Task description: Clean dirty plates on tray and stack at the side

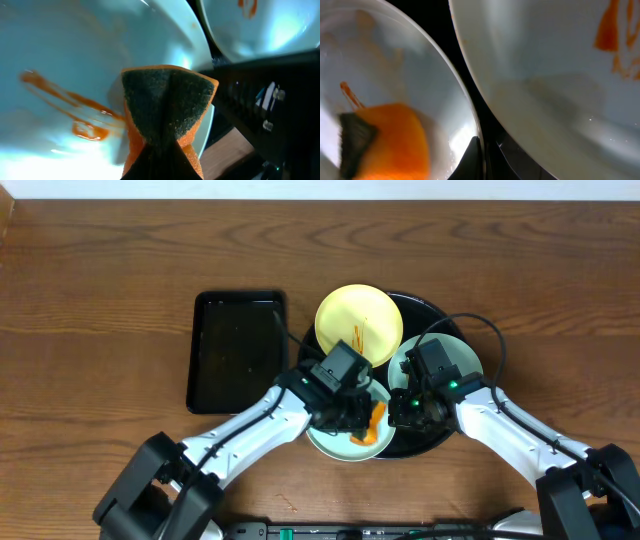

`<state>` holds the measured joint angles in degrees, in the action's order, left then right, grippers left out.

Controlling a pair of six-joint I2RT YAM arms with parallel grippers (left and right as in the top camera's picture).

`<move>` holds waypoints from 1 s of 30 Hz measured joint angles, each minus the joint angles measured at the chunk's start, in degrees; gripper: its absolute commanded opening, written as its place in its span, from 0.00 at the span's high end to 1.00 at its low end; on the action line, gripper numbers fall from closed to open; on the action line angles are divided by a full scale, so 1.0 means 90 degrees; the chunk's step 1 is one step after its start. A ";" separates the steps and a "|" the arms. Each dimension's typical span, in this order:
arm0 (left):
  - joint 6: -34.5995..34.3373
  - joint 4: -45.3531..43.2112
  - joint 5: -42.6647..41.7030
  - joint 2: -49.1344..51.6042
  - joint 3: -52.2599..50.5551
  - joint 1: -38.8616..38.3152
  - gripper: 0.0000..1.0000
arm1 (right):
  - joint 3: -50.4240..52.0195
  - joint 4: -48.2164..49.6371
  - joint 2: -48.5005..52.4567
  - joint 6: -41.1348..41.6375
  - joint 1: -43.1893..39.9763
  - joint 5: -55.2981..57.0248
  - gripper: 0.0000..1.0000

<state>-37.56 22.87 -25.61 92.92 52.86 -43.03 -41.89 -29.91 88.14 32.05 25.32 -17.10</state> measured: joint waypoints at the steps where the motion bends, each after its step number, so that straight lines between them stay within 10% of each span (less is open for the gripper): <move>1: -0.0005 0.0000 -0.0002 0.0019 0.0000 -0.0027 0.93 | 0.0000 0.0000 0.0000 0.0000 0.0000 0.0000 0.99; 30: 0.0770 0.0775 0.2011 -0.0100 0.0119 0.0833 0.92 | 0.0000 -0.0121 0.0000 0.0005 0.0000 -0.0002 0.99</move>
<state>-30.63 29.85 -7.51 92.03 53.93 -35.53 -41.89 -31.00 88.14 32.10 25.32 -17.12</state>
